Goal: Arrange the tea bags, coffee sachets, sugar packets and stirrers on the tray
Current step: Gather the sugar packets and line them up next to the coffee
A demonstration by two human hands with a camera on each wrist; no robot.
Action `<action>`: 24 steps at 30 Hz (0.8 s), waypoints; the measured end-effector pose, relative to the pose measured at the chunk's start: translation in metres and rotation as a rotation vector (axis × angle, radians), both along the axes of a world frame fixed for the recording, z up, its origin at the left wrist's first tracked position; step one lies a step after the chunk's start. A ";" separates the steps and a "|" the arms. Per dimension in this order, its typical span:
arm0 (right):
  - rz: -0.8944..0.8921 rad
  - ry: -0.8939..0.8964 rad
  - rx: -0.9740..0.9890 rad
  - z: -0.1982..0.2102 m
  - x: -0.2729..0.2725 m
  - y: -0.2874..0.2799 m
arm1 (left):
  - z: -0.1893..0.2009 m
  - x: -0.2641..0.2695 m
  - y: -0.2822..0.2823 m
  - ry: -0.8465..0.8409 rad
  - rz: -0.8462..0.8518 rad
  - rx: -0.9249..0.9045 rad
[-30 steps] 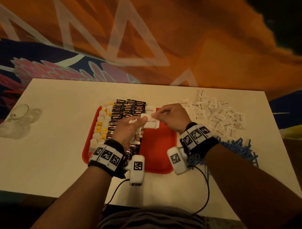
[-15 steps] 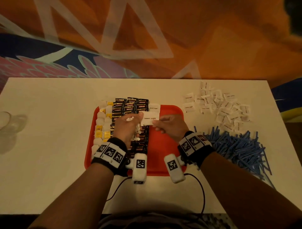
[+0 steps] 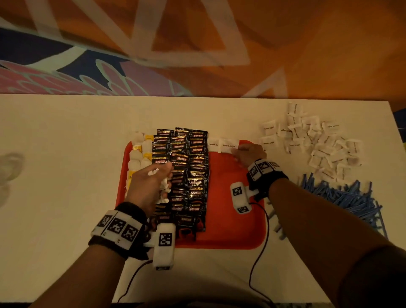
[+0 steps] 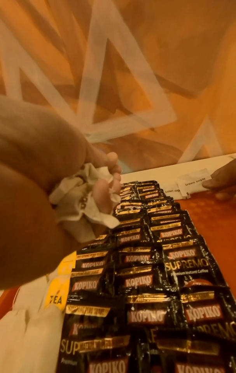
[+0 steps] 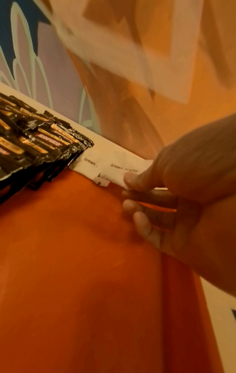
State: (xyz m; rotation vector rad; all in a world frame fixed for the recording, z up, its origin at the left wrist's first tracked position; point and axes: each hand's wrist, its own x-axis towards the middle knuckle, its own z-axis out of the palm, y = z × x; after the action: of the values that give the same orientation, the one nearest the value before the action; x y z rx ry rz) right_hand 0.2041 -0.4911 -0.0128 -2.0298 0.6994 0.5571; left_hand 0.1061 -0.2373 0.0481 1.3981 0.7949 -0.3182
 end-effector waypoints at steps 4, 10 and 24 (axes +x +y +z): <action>0.012 0.020 -0.043 -0.013 0.009 0.002 | -0.003 0.002 0.003 -0.002 0.000 -0.018; 0.068 0.026 -0.148 -0.017 0.014 0.000 | -0.003 0.005 0.001 0.002 -0.022 -0.012; 0.090 -0.004 -0.273 -0.011 0.013 -0.002 | -0.003 0.006 -0.004 0.028 -0.042 -0.072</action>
State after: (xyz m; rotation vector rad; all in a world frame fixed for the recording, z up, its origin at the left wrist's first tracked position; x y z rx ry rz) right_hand 0.2170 -0.4928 -0.0236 -2.3247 0.7161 0.5320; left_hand 0.1118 -0.2412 0.0452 1.3461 0.7709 -0.3961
